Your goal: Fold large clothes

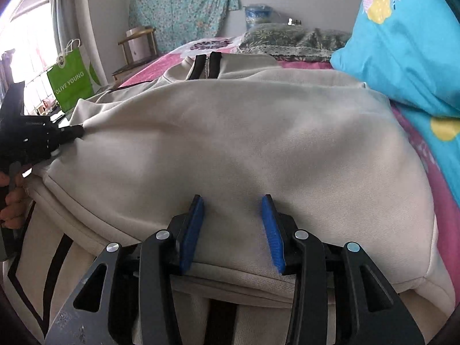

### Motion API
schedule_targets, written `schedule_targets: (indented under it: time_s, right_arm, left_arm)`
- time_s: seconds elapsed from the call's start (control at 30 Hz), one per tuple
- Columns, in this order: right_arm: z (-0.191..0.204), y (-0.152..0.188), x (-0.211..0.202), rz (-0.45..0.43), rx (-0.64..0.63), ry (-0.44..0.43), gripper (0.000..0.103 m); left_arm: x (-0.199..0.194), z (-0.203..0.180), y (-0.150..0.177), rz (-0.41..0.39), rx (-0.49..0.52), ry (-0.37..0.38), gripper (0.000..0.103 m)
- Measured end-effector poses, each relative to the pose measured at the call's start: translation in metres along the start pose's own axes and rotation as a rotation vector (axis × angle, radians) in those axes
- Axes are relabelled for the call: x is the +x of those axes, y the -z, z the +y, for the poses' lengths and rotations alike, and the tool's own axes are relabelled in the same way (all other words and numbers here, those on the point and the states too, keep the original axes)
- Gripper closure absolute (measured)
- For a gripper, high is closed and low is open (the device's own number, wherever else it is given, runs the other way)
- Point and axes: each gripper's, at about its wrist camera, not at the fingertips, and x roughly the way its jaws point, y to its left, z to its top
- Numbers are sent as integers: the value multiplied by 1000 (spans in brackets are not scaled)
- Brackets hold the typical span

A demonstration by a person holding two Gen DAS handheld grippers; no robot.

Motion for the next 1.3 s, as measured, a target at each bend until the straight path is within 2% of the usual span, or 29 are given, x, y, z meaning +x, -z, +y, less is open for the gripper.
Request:
schedule_targets:
  time_s: [0.03, 0.07, 0.13, 0.17, 0.23, 0.3, 0.37, 0.43, 0.47, 0.53, 0.6, 0.63, 0.7, 0.77, 0.83, 0.9, 0.97, 1.1, 1.2, 1.23, 1.3]
  right_arm:
    - [-2, 1, 0, 0, 4, -4, 64]
    - [-1, 1, -1, 2, 5, -6, 64]
    - [-2, -1, 2, 3, 2, -3, 64]
    - [-1, -1, 2, 4, 0, 0, 64]
    - [0, -2, 2, 7, -1, 2, 64]
    - [1, -3, 2, 11, -8, 11, 64]
    - [2, -4, 2, 17, -11, 13, 64]
    - [0, -6, 3, 26, -6, 7, 64]
    - [2, -7, 2, 32, -11, 14, 64]
    - [7, -12, 0, 67, -41, 42, 64]
    - [11, -19, -7, 116, -64, 58, 61]
    - [11, -20, -12, 130, -61, 56, 61]
    - [8, -19, -25, 153, -36, -1, 59]
    - [4, -13, -35, 157, -21, -27, 57]
    - [-2, -5, -40, 164, 3, -44, 54]
    - [-1, 3, -39, 178, -33, -39, 54]
    - [8, 0, -41, 184, -91, -7, 54]
    - [19, 8, -41, 190, -190, 31, 53]
    - [25, 25, -43, 113, -262, 59, 53]
    - [23, 29, -44, 96, -260, 58, 53]
    - [18, 30, -41, 79, -235, 29, 53]
  left_arm:
    - [-3, -16, 1, -7, 43, -34, 100]
    - [-7, -24, 2, -7, 82, -24, 100]
    - [-8, -43, 6, 27, 158, 69, 101]
    - [-2, -52, 13, 74, 208, 90, 100]
    - [15, -50, 25, 131, 280, -43, 100]
    - [15, -26, 24, 124, 168, 20, 99]
    - [10, -22, 22, 119, 99, -3, 99]
    - [-4, -36, 25, 117, 141, -84, 100]
    - [-10, -43, 28, 112, 183, -89, 97]
    - [-34, -58, 42, 110, 311, -48, 82]
    - [-56, -64, 60, 127, 401, -36, 74]
    - [-69, -61, 70, 130, 447, -35, 72]
    - [-85, -55, 89, 133, 522, -38, 61]
    - [-92, -48, 110, 140, 595, -83, 56]
    - [-78, -42, 128, 181, 630, -151, 54]
    - [-76, -40, 141, 136, 682, -180, 53]
    - [-79, -45, 140, 128, 657, -223, 53]
    - [-91, -58, 138, 133, 601, -261, 53]
    - [-92, -65, 135, 137, 524, -307, 53]
    - [-90, -63, 140, 154, 486, -317, 53]
    - [-76, -62, 150, 226, 472, -364, 52]
